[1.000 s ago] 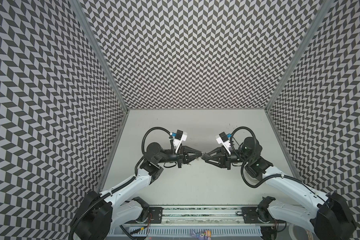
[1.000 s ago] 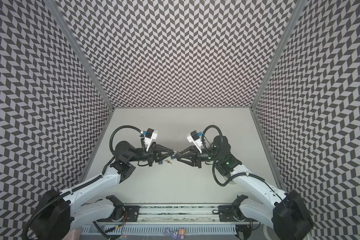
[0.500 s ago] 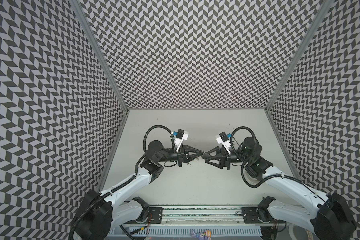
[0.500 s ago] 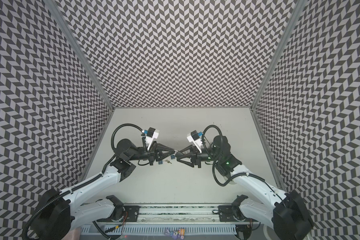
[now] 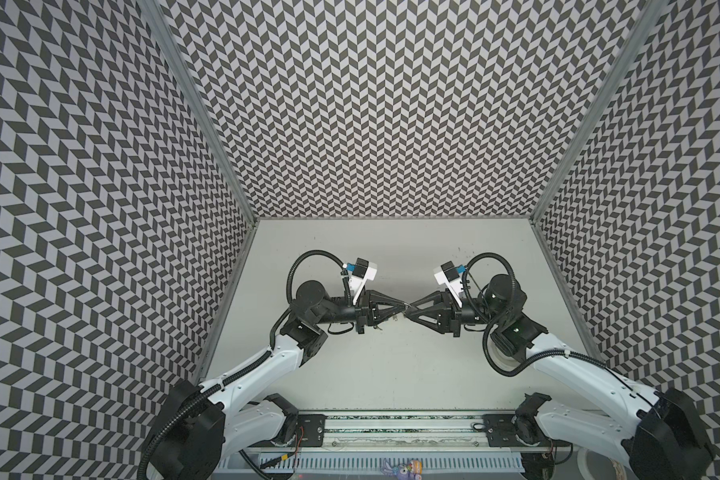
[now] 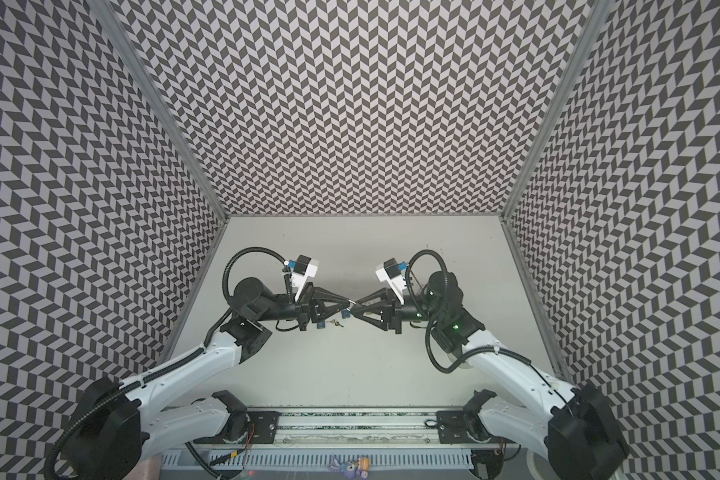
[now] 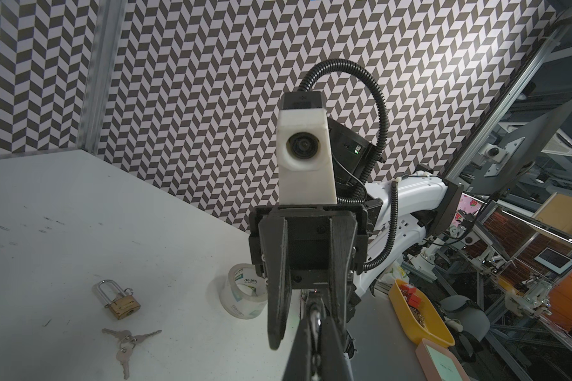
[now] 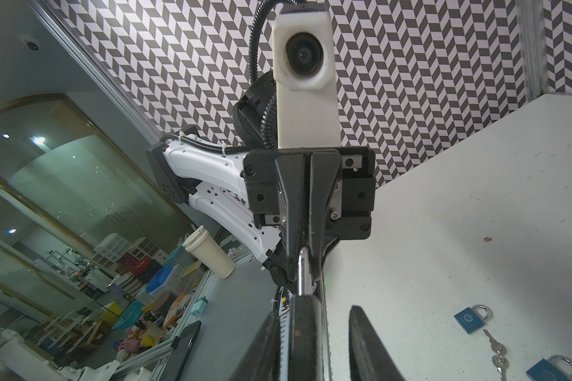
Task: Lock with the key
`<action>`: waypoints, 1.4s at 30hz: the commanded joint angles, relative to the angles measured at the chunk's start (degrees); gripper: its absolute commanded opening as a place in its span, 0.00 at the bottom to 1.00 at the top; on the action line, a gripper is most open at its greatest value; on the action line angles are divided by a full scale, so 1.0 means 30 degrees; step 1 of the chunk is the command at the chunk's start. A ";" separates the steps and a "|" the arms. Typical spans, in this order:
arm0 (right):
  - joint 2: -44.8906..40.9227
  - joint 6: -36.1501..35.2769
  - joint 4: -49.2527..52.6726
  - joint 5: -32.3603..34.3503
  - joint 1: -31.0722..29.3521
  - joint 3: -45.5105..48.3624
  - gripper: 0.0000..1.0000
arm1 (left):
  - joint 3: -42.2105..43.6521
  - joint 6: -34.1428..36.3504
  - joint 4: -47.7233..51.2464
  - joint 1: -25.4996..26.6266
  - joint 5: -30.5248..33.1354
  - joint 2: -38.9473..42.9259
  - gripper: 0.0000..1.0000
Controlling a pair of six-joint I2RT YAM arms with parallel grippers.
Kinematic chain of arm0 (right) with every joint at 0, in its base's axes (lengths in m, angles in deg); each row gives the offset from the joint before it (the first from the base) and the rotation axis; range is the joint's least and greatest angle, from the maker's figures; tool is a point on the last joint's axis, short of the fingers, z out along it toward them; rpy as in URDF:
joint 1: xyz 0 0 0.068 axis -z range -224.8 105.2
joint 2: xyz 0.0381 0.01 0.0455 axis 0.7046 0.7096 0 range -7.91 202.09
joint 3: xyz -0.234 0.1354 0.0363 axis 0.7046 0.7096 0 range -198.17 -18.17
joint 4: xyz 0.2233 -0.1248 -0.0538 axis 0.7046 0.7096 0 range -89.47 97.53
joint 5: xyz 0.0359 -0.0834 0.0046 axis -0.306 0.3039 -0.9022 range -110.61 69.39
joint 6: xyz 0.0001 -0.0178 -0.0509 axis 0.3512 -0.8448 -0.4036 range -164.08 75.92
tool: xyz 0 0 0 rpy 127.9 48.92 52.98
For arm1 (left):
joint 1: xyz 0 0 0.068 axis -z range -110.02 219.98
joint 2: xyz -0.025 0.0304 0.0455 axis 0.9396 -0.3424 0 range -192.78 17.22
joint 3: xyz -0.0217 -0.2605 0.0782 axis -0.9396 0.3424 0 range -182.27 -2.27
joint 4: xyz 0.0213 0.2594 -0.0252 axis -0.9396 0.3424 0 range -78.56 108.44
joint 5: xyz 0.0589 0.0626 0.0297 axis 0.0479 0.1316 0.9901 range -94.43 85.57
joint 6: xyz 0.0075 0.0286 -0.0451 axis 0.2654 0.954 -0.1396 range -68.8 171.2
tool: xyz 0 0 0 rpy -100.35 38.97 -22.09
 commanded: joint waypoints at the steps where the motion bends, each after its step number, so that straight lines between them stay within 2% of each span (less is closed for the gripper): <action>1: -0.0439 0.0119 -0.1028 0.0100 -0.0075 -0.0241 0.31 | -0.0349 0.0136 -0.0231 0.0013 0.0004 0.0263 0.00; 10: -0.0531 -0.0235 -0.0518 0.0127 -0.0074 -0.0243 0.15 | -0.0377 0.0394 0.0099 -0.0010 0.0291 0.0351 0.00; 15: -0.0676 -0.0938 0.0361 0.0654 -0.0056 -0.0292 0.03 | -0.0450 0.0814 0.0739 -0.0014 0.0823 0.0523 0.00; 16: -0.0757 -0.1057 0.0525 0.0754 -0.0056 -0.0288 0.01 | -0.0437 0.0882 0.0869 -0.0020 0.1020 0.0577 0.03; 17: -0.0874 -0.1165 0.0743 0.0897 -0.0058 -0.0332 0.00 | -0.0465 0.1033 0.1147 -0.0019 0.1263 0.0625 0.14; 19: -0.1175 -0.1379 0.1101 0.1463 -0.0064 -0.0411 0.00 | -0.0838 0.1710 0.2389 -0.0019 0.1955 0.0792 0.42; 20: -0.1449 -0.1500 0.1383 0.2056 -0.0071 -0.0366 0.00 | -0.1114 0.2289 0.3288 -0.0018 0.2463 0.0969 0.53; 22: -0.2028 -0.1776 0.1997 0.3441 -0.0056 -0.0318 0.00 | -0.1577 0.3189 0.4724 -0.0029 0.3581 0.1456 0.64; 25: -0.3084 -0.1822 0.2487 0.6342 -0.0057 0.0175 0.00 | -0.2455 0.4732 0.7491 -0.0019 0.6163 0.2254 0.72; 29: -0.4511 -0.1278 0.3672 1.1304 -0.0070 0.1145 0.00 | -0.2862 0.6322 1.0553 -0.0119 1.0238 0.3045 0.73; 34: -0.5241 -0.0916 0.5239 1.6001 0.0087 0.2012 0.00 | -0.1742 0.5779 1.1032 -0.0784 1.1816 0.3903 0.76; 36: -0.5115 -0.0557 0.5939 1.7073 0.0191 0.2182 0.00 | -0.1160 0.5552 1.1066 -0.0889 1.2462 0.4250 0.81; 38: -0.4964 -0.0021 0.5979 1.7376 0.0444 0.2570 0.00 | -0.0674 0.5377 1.1324 -0.0948 1.3428 0.4575 0.91; 42: -0.4155 0.1018 0.5928 1.6826 0.1174 0.2921 0.00 | -0.0293 0.5490 1.2254 -0.1012 1.4846 0.4948 0.94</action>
